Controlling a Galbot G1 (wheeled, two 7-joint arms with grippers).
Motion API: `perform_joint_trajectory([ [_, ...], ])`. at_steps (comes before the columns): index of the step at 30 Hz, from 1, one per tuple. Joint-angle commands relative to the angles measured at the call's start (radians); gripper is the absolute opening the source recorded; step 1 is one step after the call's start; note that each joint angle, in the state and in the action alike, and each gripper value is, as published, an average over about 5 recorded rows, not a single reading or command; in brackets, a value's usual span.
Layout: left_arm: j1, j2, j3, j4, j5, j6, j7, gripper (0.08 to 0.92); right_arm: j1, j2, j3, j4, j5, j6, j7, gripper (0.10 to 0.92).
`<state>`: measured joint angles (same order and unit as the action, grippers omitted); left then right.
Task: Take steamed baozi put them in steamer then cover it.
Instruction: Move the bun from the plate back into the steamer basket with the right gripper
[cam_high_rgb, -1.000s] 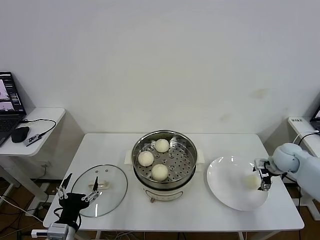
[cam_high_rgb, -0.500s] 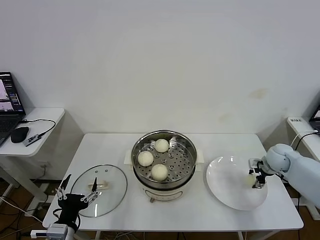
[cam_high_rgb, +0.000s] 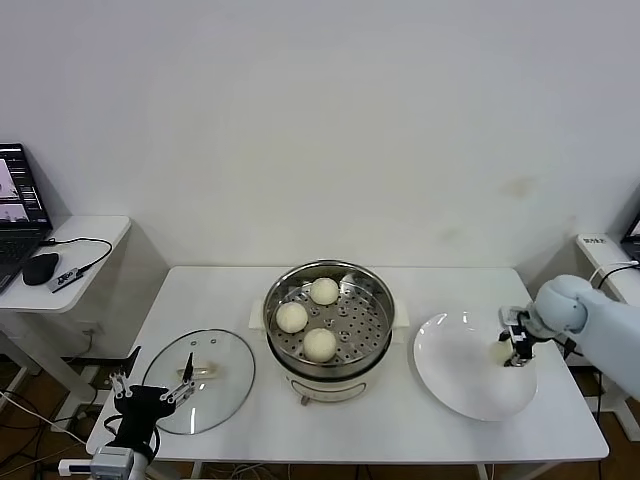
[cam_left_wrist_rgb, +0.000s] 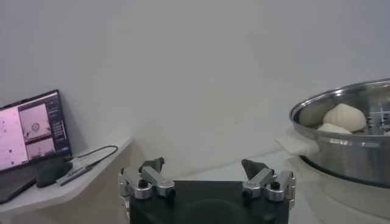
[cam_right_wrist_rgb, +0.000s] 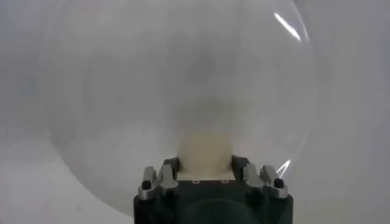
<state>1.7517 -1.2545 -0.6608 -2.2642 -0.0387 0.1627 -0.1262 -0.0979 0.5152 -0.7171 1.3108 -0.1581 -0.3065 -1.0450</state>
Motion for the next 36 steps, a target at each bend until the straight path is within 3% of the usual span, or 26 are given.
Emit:
perform_joint_trajectory([
  [1,-0.005,0.008,0.002,-0.002,-0.002,0.001,0.001,0.823,0.336,-0.036,-0.166,0.129,0.173,-0.055,-0.023,0.565],
  [11,-0.018,0.039,-0.006,-0.003,-0.013,0.008,0.002,0.823,0.766,0.150,-0.464,0.206,0.423,-0.163,0.012,0.569],
  [21,-0.032,0.040,-0.002,0.010,-0.017,0.010,0.001,0.823,0.781,0.363,-0.533,0.243,0.662,-0.284,0.137,0.577],
  [36,-0.030,0.030,-0.020,0.007,-0.015,0.011,0.001,0.823,0.604,0.517,-0.578,0.162,0.692,-0.386,0.242,0.577],
])
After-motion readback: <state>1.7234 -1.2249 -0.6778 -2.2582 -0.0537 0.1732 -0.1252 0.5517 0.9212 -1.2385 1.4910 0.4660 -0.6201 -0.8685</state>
